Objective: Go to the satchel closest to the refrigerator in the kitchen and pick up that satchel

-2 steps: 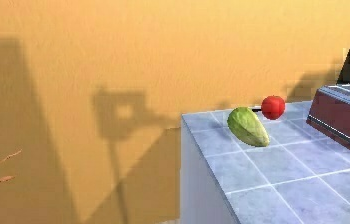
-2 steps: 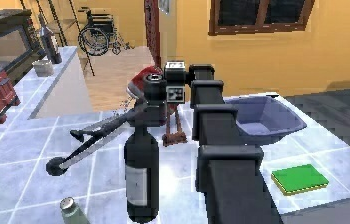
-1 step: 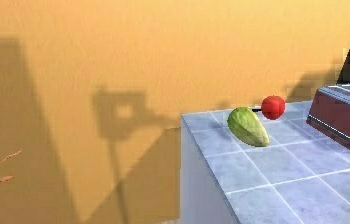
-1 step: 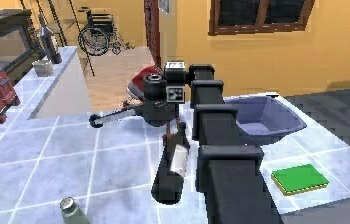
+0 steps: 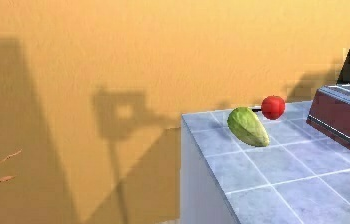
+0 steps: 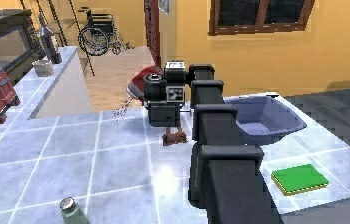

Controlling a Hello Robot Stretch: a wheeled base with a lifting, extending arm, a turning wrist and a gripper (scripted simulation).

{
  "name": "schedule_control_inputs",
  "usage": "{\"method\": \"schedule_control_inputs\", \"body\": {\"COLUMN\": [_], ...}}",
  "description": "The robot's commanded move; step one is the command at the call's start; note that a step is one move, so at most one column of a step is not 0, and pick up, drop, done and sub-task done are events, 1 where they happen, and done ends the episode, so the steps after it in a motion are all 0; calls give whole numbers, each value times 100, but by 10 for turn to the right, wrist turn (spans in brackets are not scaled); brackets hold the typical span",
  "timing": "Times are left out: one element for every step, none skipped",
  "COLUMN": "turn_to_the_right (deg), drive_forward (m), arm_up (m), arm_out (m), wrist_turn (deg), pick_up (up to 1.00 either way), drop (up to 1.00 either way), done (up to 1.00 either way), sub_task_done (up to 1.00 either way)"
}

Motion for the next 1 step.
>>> {"method": "schedule_control_inputs", "body": {"turn_to_the_right": [0], "drive_forward": [0], "arm_up": [-14], "arm_out": [0], "wrist_turn": [0], "pick_up": [0], "drop": [0], "done": [0], "sub_task_done": [0]}}
